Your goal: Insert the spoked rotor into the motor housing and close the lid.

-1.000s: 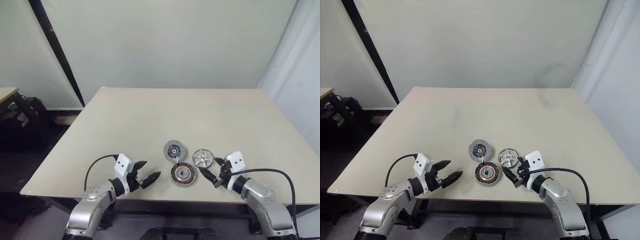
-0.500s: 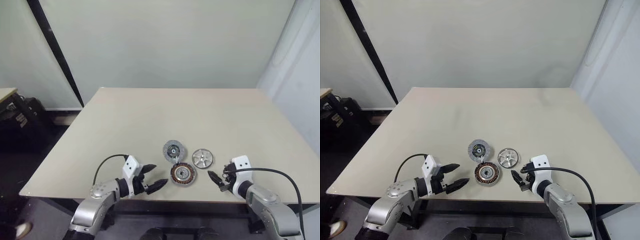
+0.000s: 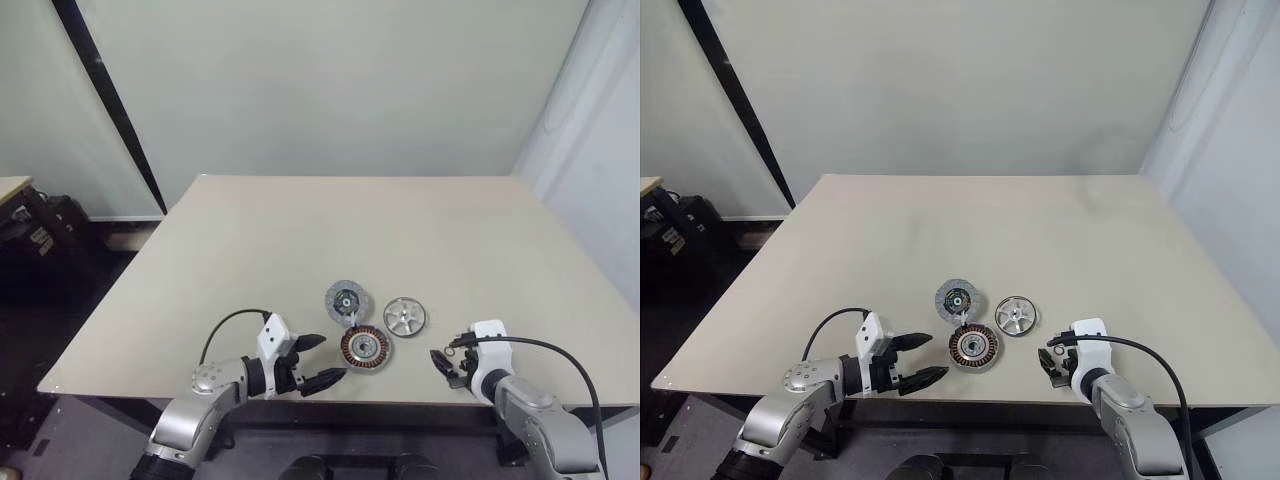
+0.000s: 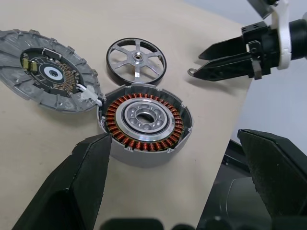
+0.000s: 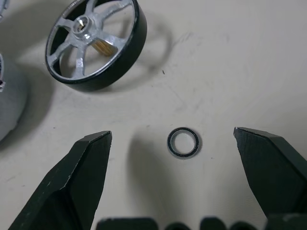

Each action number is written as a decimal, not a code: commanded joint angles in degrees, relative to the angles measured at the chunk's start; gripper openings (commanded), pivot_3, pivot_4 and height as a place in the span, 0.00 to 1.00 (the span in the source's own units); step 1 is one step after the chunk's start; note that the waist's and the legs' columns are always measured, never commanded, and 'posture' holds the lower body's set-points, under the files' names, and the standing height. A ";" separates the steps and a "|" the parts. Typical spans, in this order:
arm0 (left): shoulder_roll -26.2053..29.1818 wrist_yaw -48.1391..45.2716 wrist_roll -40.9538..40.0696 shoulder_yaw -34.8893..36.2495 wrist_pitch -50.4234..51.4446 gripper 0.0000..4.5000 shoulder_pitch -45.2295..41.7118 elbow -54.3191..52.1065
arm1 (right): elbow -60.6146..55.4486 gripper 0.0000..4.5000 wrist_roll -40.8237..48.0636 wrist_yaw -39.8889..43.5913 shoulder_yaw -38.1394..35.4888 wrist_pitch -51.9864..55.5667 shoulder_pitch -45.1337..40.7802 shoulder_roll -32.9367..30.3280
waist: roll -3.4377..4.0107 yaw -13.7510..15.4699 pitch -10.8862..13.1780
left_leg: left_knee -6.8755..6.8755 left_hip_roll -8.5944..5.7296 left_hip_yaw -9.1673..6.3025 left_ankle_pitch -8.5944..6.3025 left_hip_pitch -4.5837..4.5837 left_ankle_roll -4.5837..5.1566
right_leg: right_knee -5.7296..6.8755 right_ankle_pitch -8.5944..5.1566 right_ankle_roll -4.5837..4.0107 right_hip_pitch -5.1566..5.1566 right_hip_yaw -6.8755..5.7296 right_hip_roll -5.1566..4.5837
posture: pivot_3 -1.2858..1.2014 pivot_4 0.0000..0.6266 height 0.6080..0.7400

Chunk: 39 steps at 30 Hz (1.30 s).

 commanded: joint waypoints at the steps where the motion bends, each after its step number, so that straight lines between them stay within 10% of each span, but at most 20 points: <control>1: 0.76 -0.68 -0.15 0.14 -0.02 1.00 -0.86 -0.59 | 0.39 0.99 -0.50 -0.76 -0.15 -1.62 -0.83 0.66 | 0.00 -0.01 0.00 | 0.00 0.00 0.01 0.00 0.00 0.00 | 0.00 0.00 0.00 0.00 -0.01 0.01 | 0.52 0.00 1.00; 12: 1.32 -1.48 -0.79 -0.63 2.01 1.00 -0.80 -1.07 | 1.79 0.99 -1.02 -1.46 0.32 -2.18 -0.73 1.71 | 0.01 -0.02 0.01 | 0.00 0.00 -0.01 0.00 0.01 0.00 | 0.00 0.00 0.00 0.00 0.01 0.00 | 0.52 0.00 1.00; 18: 1.27 -1.59 -0.49 -0.90 1.93 1.00 -0.61 -1.16 | 2.55 0.64 -1.41 -2.06 0.15 -2.81 -0.89 1.86 | 0.01 -0.03 0.00 | -0.01 0.01 0.00 0.00 0.00 0.00 | 0.00 0.00 0.00 -0.04 0.01 0.00 | 0.52 0.00 1.00; 28: 0.71 -1.20 0.06 -1.35 1.19 1.00 -0.13 -0.94 | 2.78 0.64 -2.10 -2.10 -0.02 -3.36 -0.78 1.79 | 0.01 -0.04 0.00 | 0.00 0.01 0.00 0.00 0.00 0.00 | 0.00 0.00 0.00 -0.04 0.02 -0.01 | 0.52 0.00 1.00; 35: 0.30 -0.80 0.39 -1.46 0.77 1.00 -0.02 -0.81 | 2.76 0.20 -2.41 -1.99 -0.04 -3.33 -0.74 1.54 | 0.01 -0.03 0.00 | -0.02 0.02 0.00 0.00 -0.01 0.00 | 0.00 0.00 0.00 -0.08 0.02 0.00 | 0.52 0.00 1.00; 39: 0.25 -0.60 0.57 -1.49 0.63 1.00 0.02 -0.74 | 2.88 0.18 -2.55 -1.93 0.06 -3.62 -0.94 1.45 | 0.01 -0.03 0.00 | -0.02 0.01 0.00 0.00 -0.01 0.00 | 0.00 0.00 0.00 -0.08 0.02 0.00 | 0.52 0.00 1.00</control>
